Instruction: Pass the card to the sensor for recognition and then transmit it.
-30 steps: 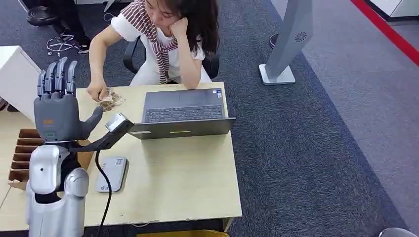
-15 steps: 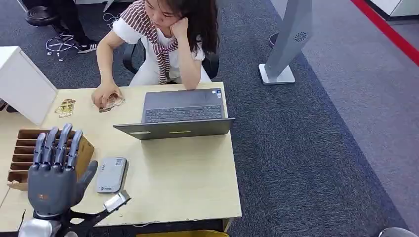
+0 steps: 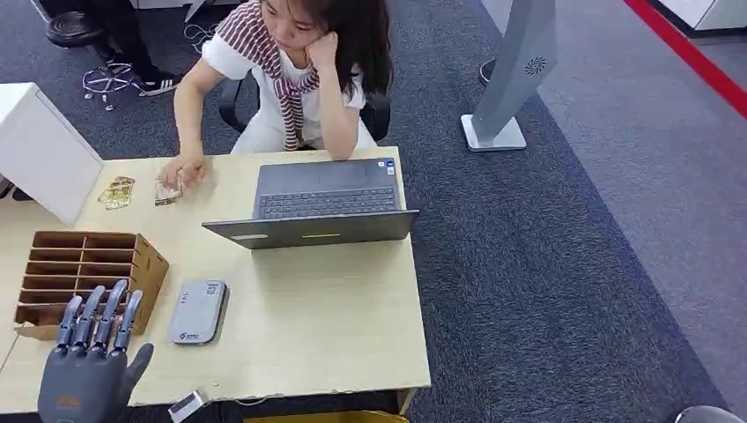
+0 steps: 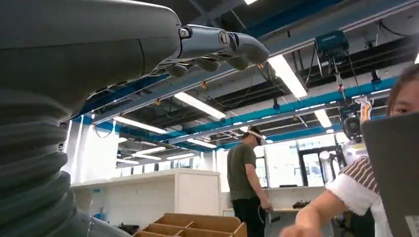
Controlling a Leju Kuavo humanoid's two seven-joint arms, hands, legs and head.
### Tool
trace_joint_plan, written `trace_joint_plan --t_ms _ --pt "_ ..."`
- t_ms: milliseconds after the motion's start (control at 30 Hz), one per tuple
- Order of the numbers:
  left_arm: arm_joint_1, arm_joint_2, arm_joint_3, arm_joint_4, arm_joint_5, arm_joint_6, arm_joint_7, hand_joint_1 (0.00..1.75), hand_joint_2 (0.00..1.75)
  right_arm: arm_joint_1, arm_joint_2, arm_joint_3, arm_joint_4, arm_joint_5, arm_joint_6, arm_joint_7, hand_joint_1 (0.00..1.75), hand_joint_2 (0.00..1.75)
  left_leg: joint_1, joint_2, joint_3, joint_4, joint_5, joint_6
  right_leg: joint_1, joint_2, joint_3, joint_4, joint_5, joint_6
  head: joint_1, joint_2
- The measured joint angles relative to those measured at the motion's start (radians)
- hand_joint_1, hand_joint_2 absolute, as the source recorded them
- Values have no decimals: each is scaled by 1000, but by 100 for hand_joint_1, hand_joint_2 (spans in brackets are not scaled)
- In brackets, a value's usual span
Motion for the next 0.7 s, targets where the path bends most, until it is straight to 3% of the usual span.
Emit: trace_joint_plan --t_ms 200,433,700 --pt "-12 35 42 112 -1 -5 56 0 175 0 4 -4 -1 15 5 -6 0 0 0 0 0 0 0 0 0 0 0 0 0 0 0 0" --pt "-70 53 157 315 -1 14 27 0 175 -1 8 -6 -1 42 18 -23 0 0 0 0 0 0 0 0 0 0 0 0 0 0 0 0" --pt "-153 43 289 444 -1 -64 62 0 175 -2 14 -22 -6 59 23 -26 0 0 0 0 0 0 0 0 0 0 0 0 0 0 0 0"
